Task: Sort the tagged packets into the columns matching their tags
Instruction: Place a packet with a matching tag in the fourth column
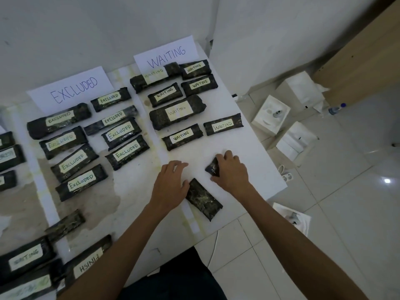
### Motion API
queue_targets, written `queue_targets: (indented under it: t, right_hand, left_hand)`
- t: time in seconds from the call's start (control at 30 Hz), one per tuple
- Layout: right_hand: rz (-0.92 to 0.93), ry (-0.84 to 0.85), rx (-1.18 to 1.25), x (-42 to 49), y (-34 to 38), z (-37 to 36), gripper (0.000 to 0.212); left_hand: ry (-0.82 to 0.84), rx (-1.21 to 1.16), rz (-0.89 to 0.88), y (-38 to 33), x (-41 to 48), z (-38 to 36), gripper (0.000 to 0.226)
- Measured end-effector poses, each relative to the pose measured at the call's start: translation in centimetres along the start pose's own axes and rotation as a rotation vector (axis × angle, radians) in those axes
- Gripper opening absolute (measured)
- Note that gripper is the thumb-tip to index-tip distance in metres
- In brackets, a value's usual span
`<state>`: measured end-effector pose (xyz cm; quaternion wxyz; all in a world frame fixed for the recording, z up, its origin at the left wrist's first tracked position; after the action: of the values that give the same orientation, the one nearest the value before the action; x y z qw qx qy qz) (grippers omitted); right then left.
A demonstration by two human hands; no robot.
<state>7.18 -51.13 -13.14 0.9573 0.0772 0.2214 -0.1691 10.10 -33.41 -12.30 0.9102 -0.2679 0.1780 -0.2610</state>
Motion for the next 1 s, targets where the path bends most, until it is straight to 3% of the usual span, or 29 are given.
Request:
queue_targets:
  t: [0.1, 0.2, 0.33, 0.5, 0.8, 1.0]
  right_hand:
    - [0.025, -0.05, 0.1, -0.4, 0.0, 0.9, 0.06]
    - [-0.038, -0.052, 0.663, -1.0, -0.7, 3.3, 0.059]
    - [-0.2, 0.064, 1.421, -2.0, -1.5, 4.4, 0.039]
    - [-0.197, 0.224, 1.843, -3.5, 0.1, 4.0, 0.035]
    - [-0.324, 0.189, 1.71, -4.8, 1.1, 3.4, 0.048]
    - [0.003, 0.237, 1.142, -5.6, 3.2, 4.2, 0.04]
  left_hand:
    - [0.002, -0.099, 0.021, -0.1, -0.6, 0.3, 0.044]
    - [0.024, -0.327, 0.105, -0.7, -0.7, 0.7, 0.04]
    - [0.091, -0.655, 0.274, -2.2, -0.7, 0.7, 0.038]
    - [0.09, -0.803, 0.337, -3.5, -0.9, 1.0, 0.033]
    - [0.114, -0.911, 0.37, -3.1, -2.4, 1.9, 0.027]
    - [-0.008, -1.016, 0.425, -2.6, -2.6, 2.9, 0.024]
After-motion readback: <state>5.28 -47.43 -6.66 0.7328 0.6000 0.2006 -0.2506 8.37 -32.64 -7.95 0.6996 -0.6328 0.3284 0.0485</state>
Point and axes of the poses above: each hand's wrist, its own x-axis towards the middle knuckle, its own z-axis out of the back of the hand, y = z × x, the point moved 6 cm from there along x, towards the middle knuckle, and after that the axes turned 5 degrees about -z, right-handed, at the moved point
